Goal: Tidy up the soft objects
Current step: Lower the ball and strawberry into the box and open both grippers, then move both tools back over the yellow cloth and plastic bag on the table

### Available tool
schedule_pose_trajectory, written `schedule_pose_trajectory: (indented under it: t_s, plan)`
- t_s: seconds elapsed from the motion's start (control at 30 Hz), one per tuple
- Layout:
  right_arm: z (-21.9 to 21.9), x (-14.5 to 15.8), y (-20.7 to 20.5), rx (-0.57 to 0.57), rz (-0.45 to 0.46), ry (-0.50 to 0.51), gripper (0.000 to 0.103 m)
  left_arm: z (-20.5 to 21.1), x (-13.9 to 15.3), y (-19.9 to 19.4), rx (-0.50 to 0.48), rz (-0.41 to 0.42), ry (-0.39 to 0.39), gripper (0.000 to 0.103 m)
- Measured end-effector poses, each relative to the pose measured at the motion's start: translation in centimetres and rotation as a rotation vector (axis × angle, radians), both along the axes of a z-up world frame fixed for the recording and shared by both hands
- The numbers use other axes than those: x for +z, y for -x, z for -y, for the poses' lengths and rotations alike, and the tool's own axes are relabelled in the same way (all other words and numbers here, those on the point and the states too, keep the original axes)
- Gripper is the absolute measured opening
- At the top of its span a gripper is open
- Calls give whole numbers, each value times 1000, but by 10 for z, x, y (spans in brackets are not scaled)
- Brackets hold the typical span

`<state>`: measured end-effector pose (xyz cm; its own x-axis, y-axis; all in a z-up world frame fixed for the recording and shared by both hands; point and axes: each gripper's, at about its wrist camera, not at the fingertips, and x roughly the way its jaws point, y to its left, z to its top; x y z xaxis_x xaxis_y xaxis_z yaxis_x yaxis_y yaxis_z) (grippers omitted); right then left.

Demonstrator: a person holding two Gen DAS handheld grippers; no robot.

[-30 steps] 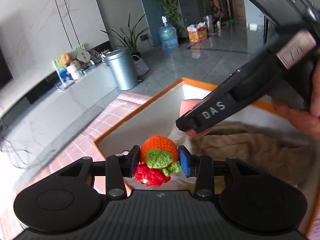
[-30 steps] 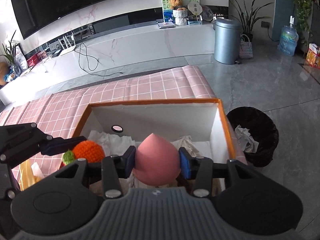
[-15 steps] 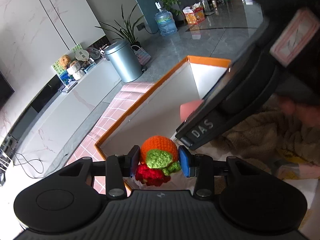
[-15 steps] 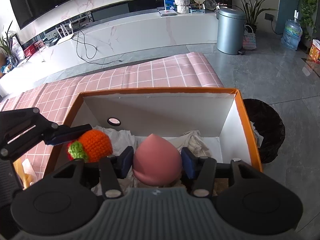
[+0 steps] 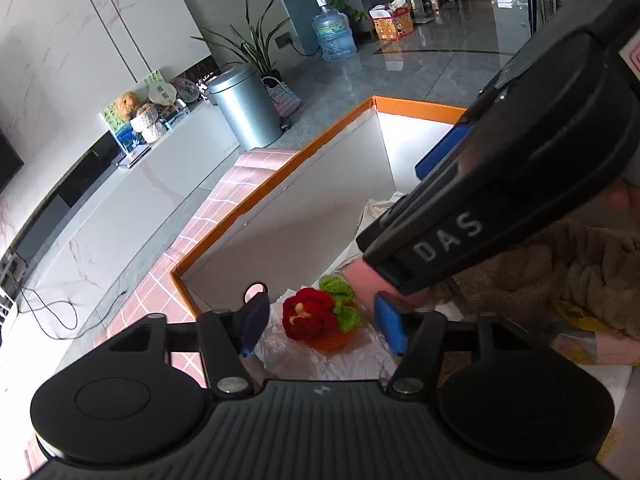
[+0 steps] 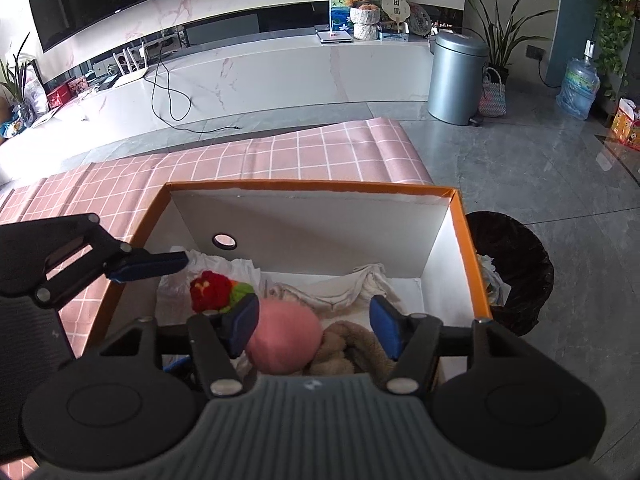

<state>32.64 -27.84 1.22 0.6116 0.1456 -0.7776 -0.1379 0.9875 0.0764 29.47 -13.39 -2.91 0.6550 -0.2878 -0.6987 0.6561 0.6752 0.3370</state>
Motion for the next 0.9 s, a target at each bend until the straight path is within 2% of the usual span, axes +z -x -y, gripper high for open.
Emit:
schedule_pose_trajectory:
  t_s: [0.13,0.2,0.4,0.6,0.9]
  plan:
    - [3,5,4,-11,14,-2,65,-6,3,5,9,-5,35,77]
    - [4,9,7,-14,26,-1,67,-12,8,6,27,-20,91,81]
    - [3,23,23,-20,74,27,72,-28,26,14,68,-30,245,82]
    - [-4,34,44,-38,136,113,74,-35,42,27,73,-5,248,83]
    - [-24,54,92,-46,272,131,77,-62,63,54,143,40,332,84]
